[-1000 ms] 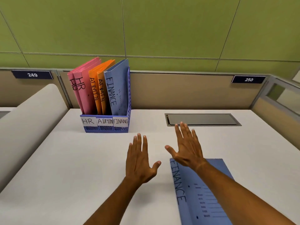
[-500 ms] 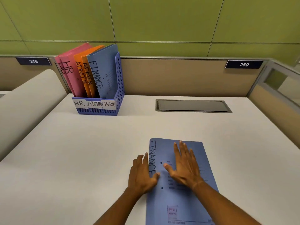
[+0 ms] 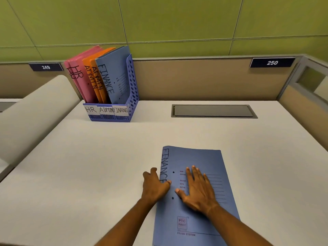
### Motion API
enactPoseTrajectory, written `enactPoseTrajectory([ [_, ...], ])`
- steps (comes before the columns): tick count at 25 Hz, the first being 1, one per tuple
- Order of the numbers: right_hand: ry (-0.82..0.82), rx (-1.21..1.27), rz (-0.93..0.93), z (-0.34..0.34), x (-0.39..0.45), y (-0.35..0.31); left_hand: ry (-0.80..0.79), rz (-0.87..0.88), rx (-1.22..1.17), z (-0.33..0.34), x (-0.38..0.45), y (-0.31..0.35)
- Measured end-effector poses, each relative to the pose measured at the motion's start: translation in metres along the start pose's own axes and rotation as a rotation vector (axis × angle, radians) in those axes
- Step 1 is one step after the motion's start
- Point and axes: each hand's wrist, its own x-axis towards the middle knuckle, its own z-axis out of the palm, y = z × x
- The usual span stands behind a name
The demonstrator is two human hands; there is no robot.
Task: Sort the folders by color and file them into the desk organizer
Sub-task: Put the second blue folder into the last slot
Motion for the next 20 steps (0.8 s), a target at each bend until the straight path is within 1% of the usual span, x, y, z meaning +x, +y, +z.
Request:
enactPoseTrajectory([
  [3, -0.015, -0.019, -0.001, 0.003, 0.000, 0.002, -0.016, -0.087, -0.122, 0.001, 0.001, 0.000],
  [8, -0.020, -0.014, -0.009, 0.004, 0.002, 0.005, -0.023, -0.172, -0.294, -0.001, 0.000, 0.000],
  [12, -0.012, -0.002, -0.018, 0.004, 0.000, 0.006, -0.041, -0.214, -0.323, -0.002, 0.000, 0.002],
  [14, -0.003, 0.002, -0.023, 0.002, -0.001, 0.008, -0.055, -0.209, -0.334, -0.005, 0.001, 0.002],
  [17, 0.025, 0.016, -0.031, -0.003, -0.003, 0.010, -0.064, -0.131, -0.309, -0.013, 0.003, 0.004],
  [20, 0.074, 0.029, -0.039, -0.010, -0.004, 0.010, -0.037, -0.073, -0.332, -0.020, 0.000, 0.009],
])
